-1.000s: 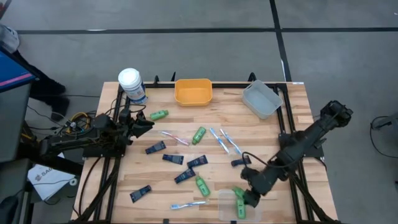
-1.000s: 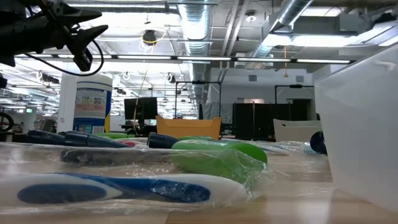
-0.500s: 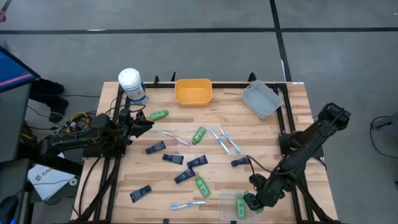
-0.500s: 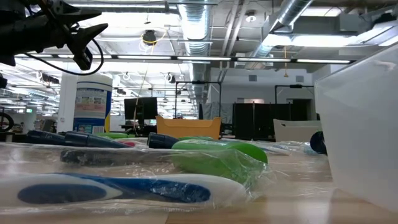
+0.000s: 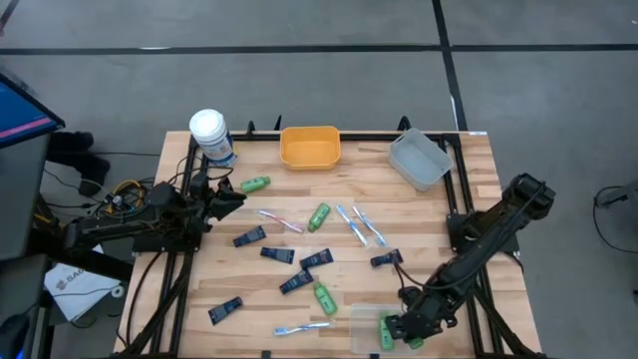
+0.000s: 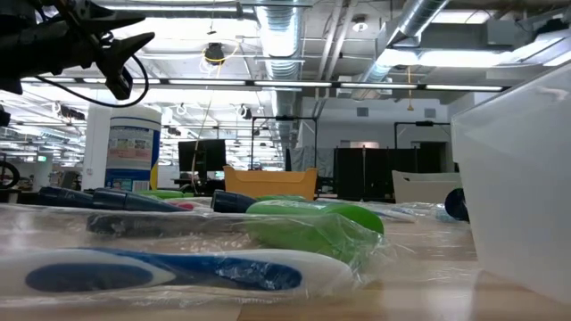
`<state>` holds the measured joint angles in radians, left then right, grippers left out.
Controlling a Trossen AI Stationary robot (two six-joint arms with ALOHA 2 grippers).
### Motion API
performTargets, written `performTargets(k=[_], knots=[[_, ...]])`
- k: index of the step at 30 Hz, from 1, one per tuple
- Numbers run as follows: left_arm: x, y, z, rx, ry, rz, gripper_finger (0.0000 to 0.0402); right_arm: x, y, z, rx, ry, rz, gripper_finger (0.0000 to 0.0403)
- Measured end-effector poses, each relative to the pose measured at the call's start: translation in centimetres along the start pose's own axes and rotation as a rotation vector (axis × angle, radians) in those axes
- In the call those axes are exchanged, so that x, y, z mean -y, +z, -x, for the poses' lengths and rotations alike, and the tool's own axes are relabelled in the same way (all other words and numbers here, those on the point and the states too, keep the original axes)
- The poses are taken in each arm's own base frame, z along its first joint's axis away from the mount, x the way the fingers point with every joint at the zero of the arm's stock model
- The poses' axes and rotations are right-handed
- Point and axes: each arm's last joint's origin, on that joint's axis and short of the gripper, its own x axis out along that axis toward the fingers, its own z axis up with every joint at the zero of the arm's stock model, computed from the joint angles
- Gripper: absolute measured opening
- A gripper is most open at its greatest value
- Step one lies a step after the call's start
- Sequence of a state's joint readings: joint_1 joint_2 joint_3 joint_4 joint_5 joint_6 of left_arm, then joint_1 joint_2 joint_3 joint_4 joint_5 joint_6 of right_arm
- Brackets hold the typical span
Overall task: Pick & Place Travel size toiletries
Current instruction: Put the green shampoo into the transparent bin
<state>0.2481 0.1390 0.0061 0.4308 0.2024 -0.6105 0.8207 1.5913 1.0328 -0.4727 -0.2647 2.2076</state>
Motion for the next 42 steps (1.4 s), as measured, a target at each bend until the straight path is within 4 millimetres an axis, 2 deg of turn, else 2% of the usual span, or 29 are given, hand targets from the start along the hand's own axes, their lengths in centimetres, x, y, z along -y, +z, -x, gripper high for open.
performTargets(k=[12, 17, 24, 28, 33, 38, 42], knots=[[0.0, 0.0, 0.0, 0.004, -0.004, -0.001, 0.0112, -0.6, 1.4, 0.4, 0.028, -0.002, -0.068, 0.0189], [0.0, 0.0, 0.0, 0.004, -0.004, -0.001, 0.0112, -0.6, 1.5, 0.4, 0.028, -0.015, -0.073, 0.0204], [0.0, 0.1, 0.0, 0.006, -0.004, -0.002, 0.0112, -0.6, 1.5, 0.7, 0.016, -0.015, -0.045, 0.0200], [0.1, 0.1, 0.0, 0.009, -0.007, -0.003, 0.0112, -1.3, 2.0, 2.0, 0.006, 0.036, 0.011, 0.0194], [0.2, 0.2, 0.0, 0.010, -0.026, -0.005, 0.0112, -2.9, 3.5, 4.4, 0.030, 0.177, 0.162, 0.0183], [0.9, 1.2, -0.3, 0.008, -0.056, -0.011, 0.0112, -4.3, 5.3, 7.3, 0.172, 0.340, 0.371, 0.0165], [0.9, 1.6, -1.5, -0.087, 0.011, 0.009, 0.0112, -4.9, 6.9, 9.7, 0.306, 0.405, 0.514, 0.0146]])
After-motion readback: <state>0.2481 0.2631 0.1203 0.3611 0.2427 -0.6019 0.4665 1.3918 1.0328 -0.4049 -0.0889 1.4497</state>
